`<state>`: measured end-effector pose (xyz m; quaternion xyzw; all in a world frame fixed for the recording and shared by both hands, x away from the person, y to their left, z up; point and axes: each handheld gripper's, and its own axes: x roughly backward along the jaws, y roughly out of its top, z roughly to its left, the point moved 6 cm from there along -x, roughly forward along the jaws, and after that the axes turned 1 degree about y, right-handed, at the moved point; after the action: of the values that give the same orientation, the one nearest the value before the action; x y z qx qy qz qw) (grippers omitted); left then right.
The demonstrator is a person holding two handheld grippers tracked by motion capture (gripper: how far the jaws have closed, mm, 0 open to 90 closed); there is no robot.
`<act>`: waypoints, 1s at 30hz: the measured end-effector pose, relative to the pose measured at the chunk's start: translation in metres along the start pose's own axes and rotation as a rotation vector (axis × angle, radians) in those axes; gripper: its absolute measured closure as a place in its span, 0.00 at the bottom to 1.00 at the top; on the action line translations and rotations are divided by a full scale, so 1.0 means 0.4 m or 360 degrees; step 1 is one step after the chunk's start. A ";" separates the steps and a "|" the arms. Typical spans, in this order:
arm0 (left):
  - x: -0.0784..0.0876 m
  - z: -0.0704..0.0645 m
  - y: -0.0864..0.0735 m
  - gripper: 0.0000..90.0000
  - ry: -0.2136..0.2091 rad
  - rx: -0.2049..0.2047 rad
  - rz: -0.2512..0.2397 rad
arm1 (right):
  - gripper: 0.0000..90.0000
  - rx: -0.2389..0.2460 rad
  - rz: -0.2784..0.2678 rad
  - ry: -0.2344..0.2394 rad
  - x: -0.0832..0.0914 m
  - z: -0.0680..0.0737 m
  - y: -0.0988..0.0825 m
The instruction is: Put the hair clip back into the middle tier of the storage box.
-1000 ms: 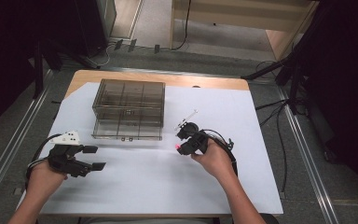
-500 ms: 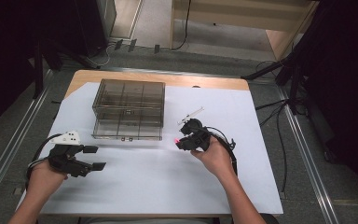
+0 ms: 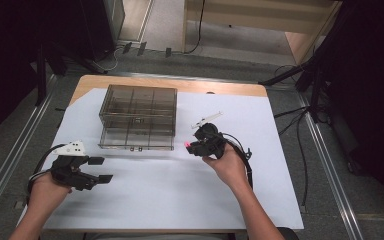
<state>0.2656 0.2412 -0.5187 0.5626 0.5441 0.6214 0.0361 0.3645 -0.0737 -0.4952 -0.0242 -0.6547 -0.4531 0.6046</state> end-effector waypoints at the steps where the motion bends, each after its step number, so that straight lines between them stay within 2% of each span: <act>1: 0.000 0.000 -0.001 0.27 0.0002 -0.0002 0.0003 | 0.86 -0.0005 0.0000 -0.0002 0.000 0.000 0.001; 18: 0.011 -0.003 -0.017 0.27 0.0026 0.0040 -0.0011 | 0.86 0.0017 -0.0080 0.0010 -0.010 0.004 0.048; 30: 0.016 -0.003 -0.022 0.27 0.0036 0.0053 -0.0024 | 0.86 0.0024 -0.0093 0.0014 -0.020 0.002 0.075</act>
<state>0.2572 0.2483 -0.5205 0.5519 0.5590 0.6183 0.0252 0.3836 -0.0514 -0.4846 0.0015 -0.6558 -0.4658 0.5941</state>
